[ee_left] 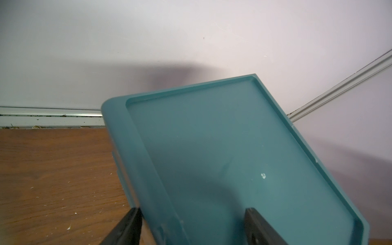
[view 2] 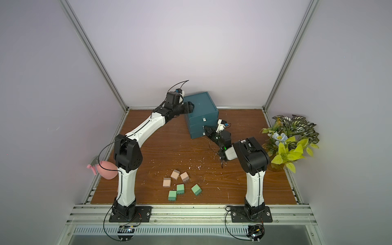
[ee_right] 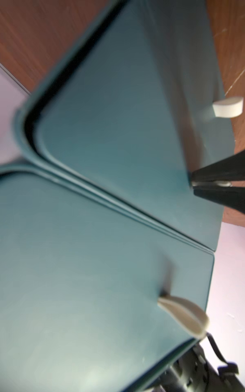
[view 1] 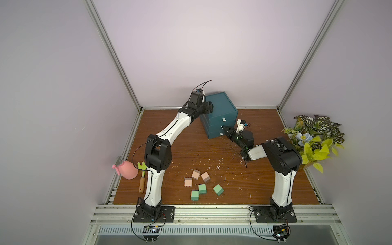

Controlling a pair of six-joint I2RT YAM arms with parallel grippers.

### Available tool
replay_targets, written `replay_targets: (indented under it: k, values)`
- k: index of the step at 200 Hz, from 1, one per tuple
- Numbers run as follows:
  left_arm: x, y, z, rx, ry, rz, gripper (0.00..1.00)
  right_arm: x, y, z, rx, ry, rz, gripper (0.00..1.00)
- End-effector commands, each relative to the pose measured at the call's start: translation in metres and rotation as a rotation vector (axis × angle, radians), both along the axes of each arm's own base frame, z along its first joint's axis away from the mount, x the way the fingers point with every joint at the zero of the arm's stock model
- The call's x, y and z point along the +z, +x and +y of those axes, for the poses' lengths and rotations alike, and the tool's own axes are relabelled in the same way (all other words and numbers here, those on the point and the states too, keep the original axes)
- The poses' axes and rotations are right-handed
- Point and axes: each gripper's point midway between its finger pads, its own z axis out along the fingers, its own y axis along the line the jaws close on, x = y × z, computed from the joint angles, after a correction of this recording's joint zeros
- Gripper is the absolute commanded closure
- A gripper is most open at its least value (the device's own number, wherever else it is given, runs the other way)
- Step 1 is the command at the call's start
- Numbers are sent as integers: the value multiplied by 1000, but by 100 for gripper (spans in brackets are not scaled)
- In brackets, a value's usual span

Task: Place the plugs into the drawer by color
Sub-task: Open the drawer in the storage box.

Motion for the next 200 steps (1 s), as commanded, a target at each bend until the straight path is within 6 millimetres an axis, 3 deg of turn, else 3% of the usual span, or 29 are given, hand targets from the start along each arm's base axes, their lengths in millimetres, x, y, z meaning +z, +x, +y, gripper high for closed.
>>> replay_targets:
  k: [1,48,129,200]
  values:
    - [-50,-14,-3,-32,60,127,29,30,0,0,9,29,-88,99]
    - [-53,-13,-5,-30,50,135,29,34,-17,-5,22,1,-92,100]
    - [-53,-12,-6,-28,37,134,29,25,-83,-17,45,-90,-55,100]
    - [-55,-11,-3,-16,52,131,29,15,-119,-28,41,-163,-14,100]
